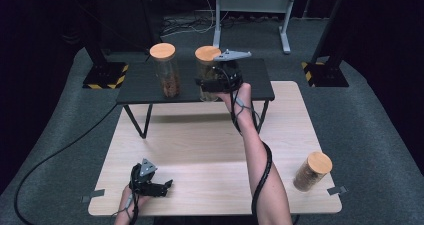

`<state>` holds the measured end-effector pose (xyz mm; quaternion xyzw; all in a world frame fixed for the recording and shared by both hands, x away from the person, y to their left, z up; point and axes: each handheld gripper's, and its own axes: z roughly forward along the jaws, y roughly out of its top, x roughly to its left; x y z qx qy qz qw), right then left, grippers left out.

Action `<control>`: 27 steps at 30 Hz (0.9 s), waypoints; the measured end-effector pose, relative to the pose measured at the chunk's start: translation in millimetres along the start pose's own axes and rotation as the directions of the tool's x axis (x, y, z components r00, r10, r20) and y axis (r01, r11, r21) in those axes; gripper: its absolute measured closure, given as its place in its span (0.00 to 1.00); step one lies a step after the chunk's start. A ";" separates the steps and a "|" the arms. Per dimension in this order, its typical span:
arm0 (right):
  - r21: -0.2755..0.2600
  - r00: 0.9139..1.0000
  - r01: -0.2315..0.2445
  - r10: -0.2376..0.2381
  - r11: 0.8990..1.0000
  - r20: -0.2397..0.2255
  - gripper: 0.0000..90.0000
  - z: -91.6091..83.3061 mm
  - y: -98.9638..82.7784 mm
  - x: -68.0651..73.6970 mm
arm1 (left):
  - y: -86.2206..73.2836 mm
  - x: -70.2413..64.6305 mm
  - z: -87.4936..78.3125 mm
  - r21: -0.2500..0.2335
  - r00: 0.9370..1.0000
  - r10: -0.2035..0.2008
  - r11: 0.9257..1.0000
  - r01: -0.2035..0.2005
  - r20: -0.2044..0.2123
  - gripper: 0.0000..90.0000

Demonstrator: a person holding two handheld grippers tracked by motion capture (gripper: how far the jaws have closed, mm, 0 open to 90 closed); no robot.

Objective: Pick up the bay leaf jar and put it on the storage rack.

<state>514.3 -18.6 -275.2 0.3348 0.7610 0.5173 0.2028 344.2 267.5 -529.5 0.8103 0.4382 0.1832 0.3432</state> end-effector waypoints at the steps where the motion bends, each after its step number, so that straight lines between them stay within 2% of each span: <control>1: -0.001 1.000 -0.003 0.003 1.000 0.001 0.28 0.6 -0.3 -0.5 | 0.0 0.0 0.0 0.000 1.000 0.000 1.000 0.000 0.000 0.03; 14: 0.001 1.000 -0.030 0.030 1.000 0.007 0.28 7.4 -4.5 -7.0 | 0.0 0.0 0.0 0.000 1.000 0.000 1.000 0.000 0.000 0.03; 19: -0.003 1.000 -0.019 0.019 1.000 0.022 0.28 8.9 -4.9 -5.9 | 0.0 -0.1 0.0 0.000 1.000 0.000 1.000 0.000 0.000 0.03; 22: -0.002 0.999 0.007 -0.007 1.000 0.048 0.28 11.0 -5.1 -2.5 | 0.0 -0.1 0.0 -0.001 1.000 0.000 1.000 0.000 0.000 0.03; 27: -0.015 0.998 0.004 -0.003 1.000 0.064 0.28 15.1 -5.2 -1.8 | -0.1 -0.1 0.0 -0.001 1.000 0.000 1.000 0.000 0.000 0.03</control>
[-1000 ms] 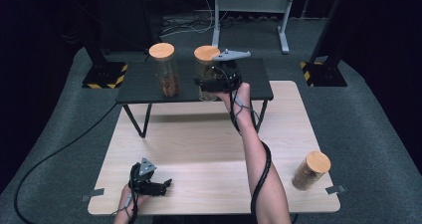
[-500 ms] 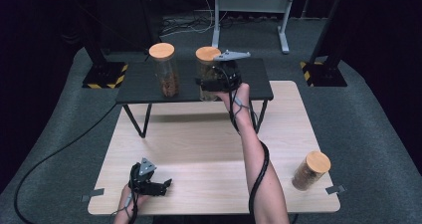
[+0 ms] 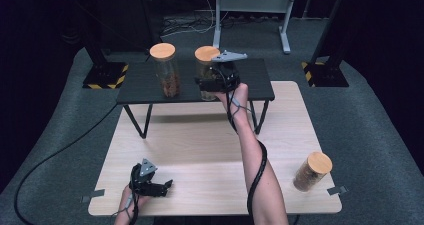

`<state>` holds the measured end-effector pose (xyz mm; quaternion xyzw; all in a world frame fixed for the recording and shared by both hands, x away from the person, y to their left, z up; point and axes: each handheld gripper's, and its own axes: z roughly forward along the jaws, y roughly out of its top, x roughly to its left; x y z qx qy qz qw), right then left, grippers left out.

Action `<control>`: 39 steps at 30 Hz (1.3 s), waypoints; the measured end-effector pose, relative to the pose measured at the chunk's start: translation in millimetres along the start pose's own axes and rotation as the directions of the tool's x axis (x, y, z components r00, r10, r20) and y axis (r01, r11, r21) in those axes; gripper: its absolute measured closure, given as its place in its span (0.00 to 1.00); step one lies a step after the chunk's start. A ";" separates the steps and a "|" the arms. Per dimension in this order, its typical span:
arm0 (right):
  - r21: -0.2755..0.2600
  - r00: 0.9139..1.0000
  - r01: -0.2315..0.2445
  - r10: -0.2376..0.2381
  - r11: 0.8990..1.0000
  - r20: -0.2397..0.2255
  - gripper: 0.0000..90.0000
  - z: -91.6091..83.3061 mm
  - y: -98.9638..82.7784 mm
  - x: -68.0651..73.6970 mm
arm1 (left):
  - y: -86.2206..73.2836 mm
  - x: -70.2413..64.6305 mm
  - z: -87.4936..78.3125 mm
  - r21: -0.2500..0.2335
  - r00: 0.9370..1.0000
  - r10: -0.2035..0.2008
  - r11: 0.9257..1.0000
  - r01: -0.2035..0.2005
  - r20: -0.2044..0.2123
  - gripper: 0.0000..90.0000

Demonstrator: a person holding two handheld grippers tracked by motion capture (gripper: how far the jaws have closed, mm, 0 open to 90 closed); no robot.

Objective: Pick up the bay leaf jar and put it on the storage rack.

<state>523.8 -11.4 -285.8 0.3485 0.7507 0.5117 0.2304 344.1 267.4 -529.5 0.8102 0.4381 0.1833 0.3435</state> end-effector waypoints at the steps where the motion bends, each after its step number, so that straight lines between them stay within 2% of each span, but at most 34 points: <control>1: -0.002 1.000 -0.001 0.001 1.000 0.003 0.28 0.7 0.0 -0.1 | 0.0 0.0 0.0 0.000 1.000 0.000 1.000 0.000 0.000 0.03; 22: 0.003 1.000 -0.010 0.009 1.000 0.030 0.28 8.7 3.5 -1.1 | -0.1 0.0 -0.2 0.000 1.000 0.001 1.000 -0.001 0.001 0.04; 39: 0.009 0.999 -0.006 0.005 1.000 0.041 0.27 8.6 3.9 0.3 | -0.1 0.0 -0.2 0.000 1.000 0.001 1.000 -0.001 0.001 0.04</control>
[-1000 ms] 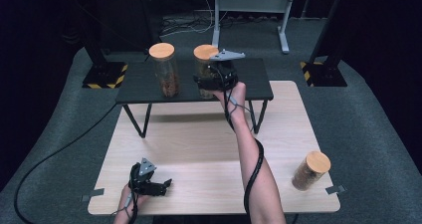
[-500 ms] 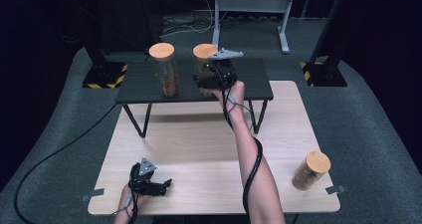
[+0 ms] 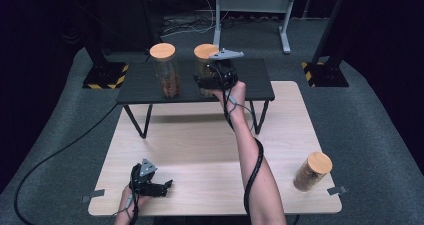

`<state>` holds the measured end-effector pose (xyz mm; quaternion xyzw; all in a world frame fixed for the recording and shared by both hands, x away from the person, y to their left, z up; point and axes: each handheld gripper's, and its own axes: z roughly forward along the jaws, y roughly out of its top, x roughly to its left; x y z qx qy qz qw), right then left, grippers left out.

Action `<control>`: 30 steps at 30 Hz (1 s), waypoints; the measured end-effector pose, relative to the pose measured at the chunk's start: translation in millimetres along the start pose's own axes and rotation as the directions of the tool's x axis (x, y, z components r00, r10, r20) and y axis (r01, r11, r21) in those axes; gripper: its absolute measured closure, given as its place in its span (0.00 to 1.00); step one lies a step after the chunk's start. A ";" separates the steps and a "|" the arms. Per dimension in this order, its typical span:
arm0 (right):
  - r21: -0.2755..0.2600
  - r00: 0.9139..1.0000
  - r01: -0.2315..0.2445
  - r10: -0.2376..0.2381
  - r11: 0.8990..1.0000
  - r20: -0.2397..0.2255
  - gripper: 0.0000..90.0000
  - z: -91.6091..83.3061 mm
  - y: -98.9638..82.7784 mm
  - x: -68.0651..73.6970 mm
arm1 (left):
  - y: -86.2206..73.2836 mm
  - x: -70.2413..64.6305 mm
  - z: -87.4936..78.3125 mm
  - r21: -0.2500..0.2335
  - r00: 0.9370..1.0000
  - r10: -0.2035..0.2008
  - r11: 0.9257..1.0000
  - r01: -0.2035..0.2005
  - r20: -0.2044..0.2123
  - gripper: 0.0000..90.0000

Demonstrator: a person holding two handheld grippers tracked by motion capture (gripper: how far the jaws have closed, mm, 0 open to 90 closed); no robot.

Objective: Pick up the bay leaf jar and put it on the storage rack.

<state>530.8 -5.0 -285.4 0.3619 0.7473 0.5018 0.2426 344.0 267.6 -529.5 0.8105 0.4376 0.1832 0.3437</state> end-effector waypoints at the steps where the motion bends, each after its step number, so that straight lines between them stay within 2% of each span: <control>1: 0.001 1.000 0.000 0.000 1.000 0.001 0.27 -0.1 0.1 0.3 | 0.0 0.0 0.0 0.000 1.000 0.000 1.000 0.000 0.000 0.04; 5: 0.011 1.000 0.004 -0.004 1.000 -0.001 0.26 0.2 1.1 0.2 | 0.0 0.0 0.0 -0.001 1.000 -0.001 1.000 0.001 0.000 0.04; 8: 0.029 1.000 -0.003 0.003 1.000 -0.030 0.15 -1.0 1.4 0.8 | 0.0 -0.1 0.0 -0.001 1.000 -0.001 1.000 0.001 0.000 0.04; 10: 0.054 1.000 0.001 0.000 0.999 -0.028 0.08 -4.2 0.5 2.7 | 0.0 0.0 0.0 0.000 1.000 0.000 1.000 0.000 0.000 0.04; 12: 0.064 1.000 0.003 -0.002 0.998 -0.012 0.04 -11.1 -2.1 5.0 | 0.0 0.1 -0.1 0.000 1.000 0.001 1.000 -0.001 0.000 0.04; 17: 0.089 1.000 0.018 -0.016 0.996 -0.018 0.01 -30.7 -13.7 7.4 | 0.0 0.2 -0.1 0.001 1.000 0.000 1.000 0.000 -0.001 0.04; 24: 0.091 0.997 0.065 -0.062 0.994 -0.034 0.01 -64.3 -46.0 15.3 | 0.0 0.2 -0.1 0.001 1.000 0.001 1.000 -0.001 -0.001 0.04; 28: 0.107 0.995 0.093 -0.089 0.990 -0.041 0.01 -79.2 -73.6 21.4 | 0.0 0.2 -0.1 0.000 1.000 0.001 1.000 -0.001 -0.001 0.04; 30: 0.129 0.994 0.108 -0.103 0.986 -0.049 0.01 -85.5 -93.0 25.4 | 0.0 0.1 -0.1 0.001 1.000 0.001 1.000 -0.001 -0.001 0.04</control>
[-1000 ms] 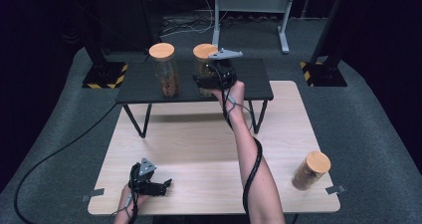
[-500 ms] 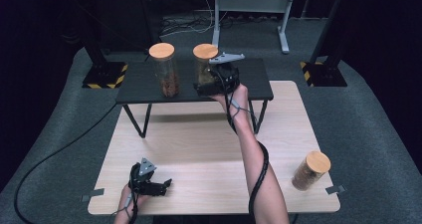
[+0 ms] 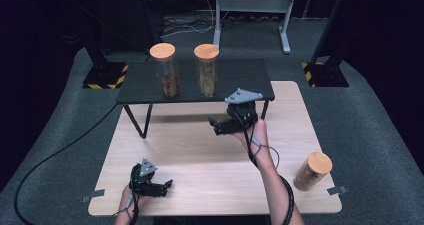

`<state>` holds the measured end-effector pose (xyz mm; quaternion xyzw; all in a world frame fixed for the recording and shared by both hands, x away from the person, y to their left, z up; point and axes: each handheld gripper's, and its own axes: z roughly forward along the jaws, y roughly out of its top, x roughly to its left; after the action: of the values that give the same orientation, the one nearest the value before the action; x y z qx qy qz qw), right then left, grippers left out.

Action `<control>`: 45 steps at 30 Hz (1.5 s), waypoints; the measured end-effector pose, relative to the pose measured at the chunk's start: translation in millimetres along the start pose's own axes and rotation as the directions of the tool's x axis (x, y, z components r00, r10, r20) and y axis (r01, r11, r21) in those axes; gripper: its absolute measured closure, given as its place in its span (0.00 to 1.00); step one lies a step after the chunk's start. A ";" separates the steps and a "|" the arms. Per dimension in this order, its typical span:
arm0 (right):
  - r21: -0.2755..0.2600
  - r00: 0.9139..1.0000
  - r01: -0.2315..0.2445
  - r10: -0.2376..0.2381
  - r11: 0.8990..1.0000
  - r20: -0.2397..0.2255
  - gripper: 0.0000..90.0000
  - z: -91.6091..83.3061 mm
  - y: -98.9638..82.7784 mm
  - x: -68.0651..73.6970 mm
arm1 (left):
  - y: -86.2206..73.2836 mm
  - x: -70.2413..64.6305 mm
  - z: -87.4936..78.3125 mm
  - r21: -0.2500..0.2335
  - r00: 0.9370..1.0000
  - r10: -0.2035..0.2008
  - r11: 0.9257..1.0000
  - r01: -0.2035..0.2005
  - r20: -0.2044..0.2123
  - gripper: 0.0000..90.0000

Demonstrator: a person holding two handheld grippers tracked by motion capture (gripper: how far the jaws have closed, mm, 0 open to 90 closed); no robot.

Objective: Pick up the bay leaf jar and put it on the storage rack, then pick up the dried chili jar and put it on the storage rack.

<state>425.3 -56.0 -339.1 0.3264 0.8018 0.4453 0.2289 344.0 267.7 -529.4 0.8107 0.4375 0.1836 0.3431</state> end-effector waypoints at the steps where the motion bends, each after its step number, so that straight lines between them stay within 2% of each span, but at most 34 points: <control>1: 0.008 1.000 0.006 -0.006 1.000 0.000 0.01 -1.3 -8.5 3.0 | 0.0 0.0 0.0 0.000 1.000 0.000 1.000 0.000 0.000 0.04; 4: 0.035 1.000 0.024 -0.024 0.999 -0.004 0.01 -5.3 -33.7 11.7 | 0.0 0.0 0.0 0.000 1.000 0.000 1.000 0.000 0.000 0.04; 7: 0.051 1.000 0.018 -0.018 0.999 -0.003 0.01 -8.4 -58.6 17.6 | 0.0 0.0 0.0 0.000 1.000 0.001 1.000 -0.001 0.000 0.04; 13: 0.083 1.000 -0.022 0.022 0.996 0.012 0.00 -10.4 -105.7 24.7 | 0.1 0.0 0.0 0.000 1.000 0.000 1.000 0.000 0.000 0.04; 15: 0.094 0.999 -0.028 0.024 0.995 0.046 0.00 -13.1 -121.7 27.7 | 0.1 0.1 0.0 0.000 1.000 0.000 1.000 0.000 0.000 0.04; 19: 0.085 0.995 -0.077 0.072 0.993 0.062 0.00 -21.8 -151.3 30.0 | 0.1 0.0 0.1 0.000 1.000 0.000 1.000 0.000 0.000 0.04; 29: 0.108 0.983 -0.108 0.090 0.988 0.159 0.00 -46.7 -191.6 26.5 | 0.0 -0.2 0.1 -0.001 1.000 0.000 1.000 0.000 -0.001 0.04; 34: 0.083 0.977 -0.114 0.097 0.990 0.192 0.00 -66.4 -195.2 23.0 | 0.1 -0.2 0.1 -0.001 1.000 0.000 1.000 0.000 -0.001 0.04; 41: 0.003 0.968 -0.064 0.061 0.998 0.244 0.00 -105.0 -170.8 16.1 | 0.0 -0.2 0.1 -0.001 1.000 0.000 1.000 0.000 -0.003 0.04; 45: -0.045 0.949 -0.037 0.049 0.998 0.311 0.00 -129.8 -157.1 7.3 | 0.0 -0.4 0.1 -0.002 1.000 -0.002 1.000 0.002 -0.003 0.04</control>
<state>284.7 -185.3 -410.6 0.4056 0.7394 0.4084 0.3492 343.9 267.3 -529.5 0.8097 0.4385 0.1849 0.3435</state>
